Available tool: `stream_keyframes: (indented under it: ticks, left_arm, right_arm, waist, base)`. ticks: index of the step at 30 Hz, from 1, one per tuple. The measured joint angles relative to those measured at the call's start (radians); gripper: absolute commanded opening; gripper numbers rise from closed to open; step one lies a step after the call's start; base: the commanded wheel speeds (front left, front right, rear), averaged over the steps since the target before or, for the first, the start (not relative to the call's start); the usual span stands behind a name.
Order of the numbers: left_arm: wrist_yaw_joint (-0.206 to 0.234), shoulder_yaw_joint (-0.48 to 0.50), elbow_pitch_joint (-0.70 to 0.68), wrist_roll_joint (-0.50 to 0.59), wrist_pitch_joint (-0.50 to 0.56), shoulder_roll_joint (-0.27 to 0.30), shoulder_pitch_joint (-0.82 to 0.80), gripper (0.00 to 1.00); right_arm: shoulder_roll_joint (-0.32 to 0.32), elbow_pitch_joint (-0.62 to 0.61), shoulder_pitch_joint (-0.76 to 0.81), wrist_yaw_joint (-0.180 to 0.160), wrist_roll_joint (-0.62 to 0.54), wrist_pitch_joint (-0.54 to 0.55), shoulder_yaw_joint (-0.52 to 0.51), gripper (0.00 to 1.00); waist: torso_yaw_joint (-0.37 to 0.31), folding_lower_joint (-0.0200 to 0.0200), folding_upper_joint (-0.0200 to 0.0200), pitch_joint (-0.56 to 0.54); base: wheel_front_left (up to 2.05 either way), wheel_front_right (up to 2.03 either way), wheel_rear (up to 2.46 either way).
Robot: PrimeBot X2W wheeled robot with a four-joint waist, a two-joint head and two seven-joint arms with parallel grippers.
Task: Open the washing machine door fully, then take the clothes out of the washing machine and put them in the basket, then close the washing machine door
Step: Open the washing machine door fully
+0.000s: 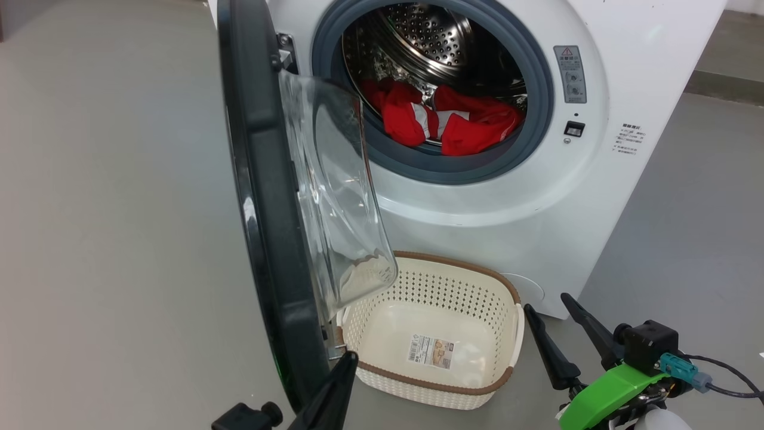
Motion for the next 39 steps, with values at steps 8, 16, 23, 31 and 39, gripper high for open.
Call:
stream_keyframes:
  ticks: [8, 16, 23, 31, 39]
  left_arm:
    - [0.009, 0.012, 0.076, -0.012, -0.002, 0.000, -0.001, 0.00]
    - [0.013, 0.032, 0.106, -0.030, -0.002, 0.000, -0.005, 0.00]
    - [0.015, 0.043, 0.125, -0.044, -0.009, 0.001, -0.010, 0.00]
    - [0.064, 0.111, 0.125, -0.051, -0.028, 0.034, -0.012, 0.00]
    - [0.108, 0.193, 0.113, -0.072, -0.037, 0.074, 0.004, 0.00]
  right_arm:
    - [-0.001, -0.003, 0.000, 0.000, -0.004, 0.000, -0.003, 1.00]
    - [-0.004, -0.014, 0.000, 0.000, -0.026, 0.000, -0.006, 1.00]
    - [-0.004, -0.019, 0.000, 0.000, -0.026, 0.000, -0.010, 1.00]
    - [-0.004, -0.031, 0.000, 0.000, -0.031, 0.000, -0.010, 1.00]
    - [-0.003, -0.036, 0.000, 0.000, -0.031, 0.000, -0.009, 1.00]
  waist:
    - [0.001, 0.0000, 0.0000, -0.003]
    - [0.011, 0.0000, 0.0000, -0.002]
    - [0.020, 0.0000, 0.0000, -0.007]
    - [0.023, 0.0000, 0.0000, -0.005]
    - [0.028, 0.0000, 0.0000, -0.003]
  base:
    - [0.00, 0.00, 0.00]
    - [0.00, 0.00, 0.00]
    - [0.00, 0.00, 0.00]
    - [0.00, 0.00, 0.00]
    - [0.00, 0.00, 0.00]
